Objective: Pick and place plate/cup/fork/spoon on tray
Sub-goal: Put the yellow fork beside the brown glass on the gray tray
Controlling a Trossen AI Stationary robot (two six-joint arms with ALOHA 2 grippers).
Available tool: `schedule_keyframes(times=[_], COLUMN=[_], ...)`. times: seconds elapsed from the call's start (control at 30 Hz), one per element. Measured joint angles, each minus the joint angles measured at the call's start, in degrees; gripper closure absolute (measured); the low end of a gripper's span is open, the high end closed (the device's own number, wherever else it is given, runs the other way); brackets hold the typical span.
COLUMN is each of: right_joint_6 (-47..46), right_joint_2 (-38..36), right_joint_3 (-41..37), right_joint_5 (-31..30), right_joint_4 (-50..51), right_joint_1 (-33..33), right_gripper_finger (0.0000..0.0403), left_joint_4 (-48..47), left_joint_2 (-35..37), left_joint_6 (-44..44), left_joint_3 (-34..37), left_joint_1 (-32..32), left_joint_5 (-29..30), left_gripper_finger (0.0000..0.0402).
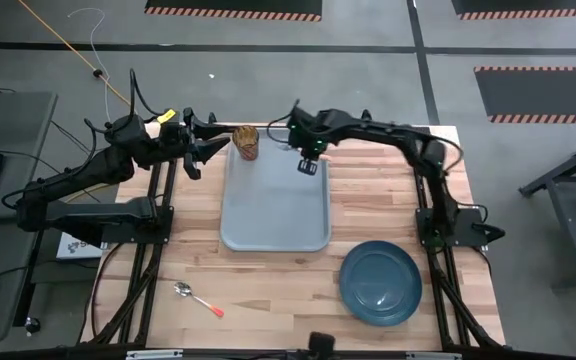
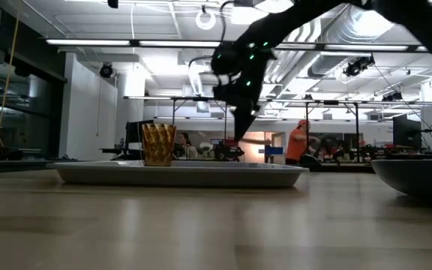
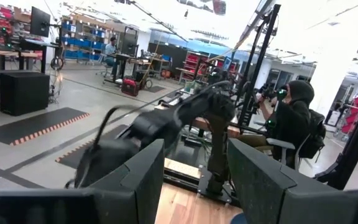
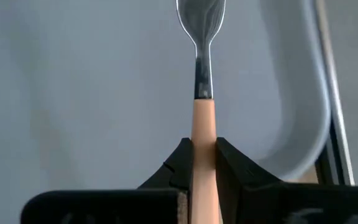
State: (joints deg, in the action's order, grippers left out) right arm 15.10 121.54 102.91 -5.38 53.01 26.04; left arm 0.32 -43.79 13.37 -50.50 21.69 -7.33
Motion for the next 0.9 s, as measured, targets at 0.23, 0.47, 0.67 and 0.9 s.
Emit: schedule_keyframes(times=[0.23, 0.47, 0.67, 0.9], right_joint_6=[9.5, 10.9, 13.8, 13.5], right_joint_2=[10.6, 15.6, 16.1, 16.1], right_joint_3=[9.9, 15.2, 15.2, 15.2], right_joint_5=[-5.6, -6.1, -6.7, -6.4], right_joint_4=[2.5, 2.8, 2.3, 2.0], right_joint_1=[-0.6, -0.6, -0.6, -0.6], right_gripper_finger=[0.0382, 0.0376, 0.0363, 0.0352], left_joint_4=[0.1, 3.0, 4.9, 5.6], left_joint_2=[0.0, 0.0, 0.0, 0.0], left_joint_6=[0.0, 0.0, 0.0, 0.0], left_joint_3=[0.0, 0.0, 0.0, 0.0], left_joint_1=[0.0, 0.0, 0.0, 0.0], left_joint_5=[0.0, 0.0, 0.0, 0.0], left_gripper_finger=[0.0234, 0.0234, 0.0234, 0.0234])
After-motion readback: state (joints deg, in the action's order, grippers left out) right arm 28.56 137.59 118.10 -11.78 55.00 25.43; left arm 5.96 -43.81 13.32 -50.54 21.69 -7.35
